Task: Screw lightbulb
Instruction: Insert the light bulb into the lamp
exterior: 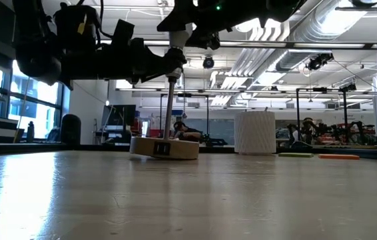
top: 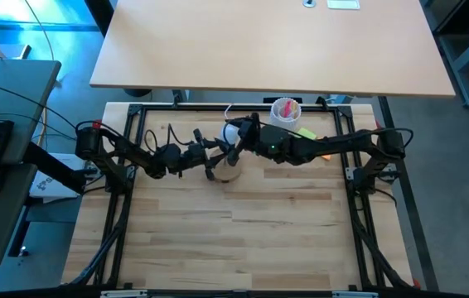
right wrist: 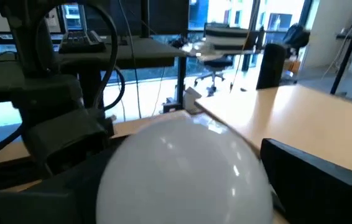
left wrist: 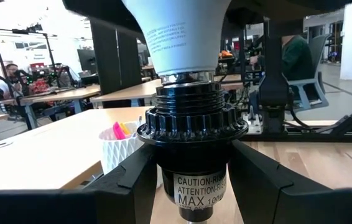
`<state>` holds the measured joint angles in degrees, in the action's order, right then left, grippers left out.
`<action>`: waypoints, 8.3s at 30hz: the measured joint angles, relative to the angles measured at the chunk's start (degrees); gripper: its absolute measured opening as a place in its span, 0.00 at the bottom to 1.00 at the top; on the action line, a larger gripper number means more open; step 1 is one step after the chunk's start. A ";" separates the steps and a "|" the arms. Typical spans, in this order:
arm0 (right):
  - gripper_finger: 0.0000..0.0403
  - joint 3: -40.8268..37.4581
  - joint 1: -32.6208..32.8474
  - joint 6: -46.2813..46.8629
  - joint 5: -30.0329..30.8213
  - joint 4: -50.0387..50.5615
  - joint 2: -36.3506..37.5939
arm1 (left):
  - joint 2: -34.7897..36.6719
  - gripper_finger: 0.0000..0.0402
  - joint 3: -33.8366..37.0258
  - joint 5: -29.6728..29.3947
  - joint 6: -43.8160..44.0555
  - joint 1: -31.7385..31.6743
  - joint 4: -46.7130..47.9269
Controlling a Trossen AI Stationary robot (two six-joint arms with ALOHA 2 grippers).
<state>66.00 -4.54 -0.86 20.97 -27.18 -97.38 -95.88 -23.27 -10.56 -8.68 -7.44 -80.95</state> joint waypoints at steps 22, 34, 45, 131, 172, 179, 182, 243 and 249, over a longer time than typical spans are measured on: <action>0.87 0.09 0.41 -8.45 -11.55 -1.37 10.17 | 0.00 0.40 0.00 1.04 0.92 -0.02 0.18; 0.87 0.07 -0.94 -8.57 -20.04 11.06 15.65 | 0.00 0.40 0.02 1.02 1.00 -0.02 0.29; 0.87 0.07 -11.16 -0.92 -39.61 10.80 9.75 | -0.07 0.40 0.02 1.04 1.00 -0.04 0.26; 0.80 -4.24 -0.84 -1.85 -45.41 6.28 8.75 | -0.07 0.40 -4.17 51.01 9.14 -4.52 4.74; 0.64 -4.13 17.21 5.35 19.86 3.03 2.95 | -0.07 0.40 -4.11 18.76 3.47 2.63 5.22; 0.64 -4.13 17.34 10.05 25.57 3.71 2.94 | 0.04 0.40 -4.12 2.09 -1.31 7.78 5.10; 0.64 -4.13 17.42 10.56 27.73 3.71 2.93 | 0.04 0.40 -4.48 -4.27 -3.64 9.33 5.05; 0.78 -4.26 2.52 1.02 -41.25 15.10 14.40 | 0.26 0.40 -5.38 41.15 7.14 3.14 7.65; 0.78 -4.16 2.23 1.09 -46.03 9.13 10.22 | 0.24 0.40 -5.35 47.34 10.14 1.70 7.59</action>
<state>61.84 -2.31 0.23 -25.06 -18.05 -87.16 -95.64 -28.62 36.78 1.45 -5.74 -73.35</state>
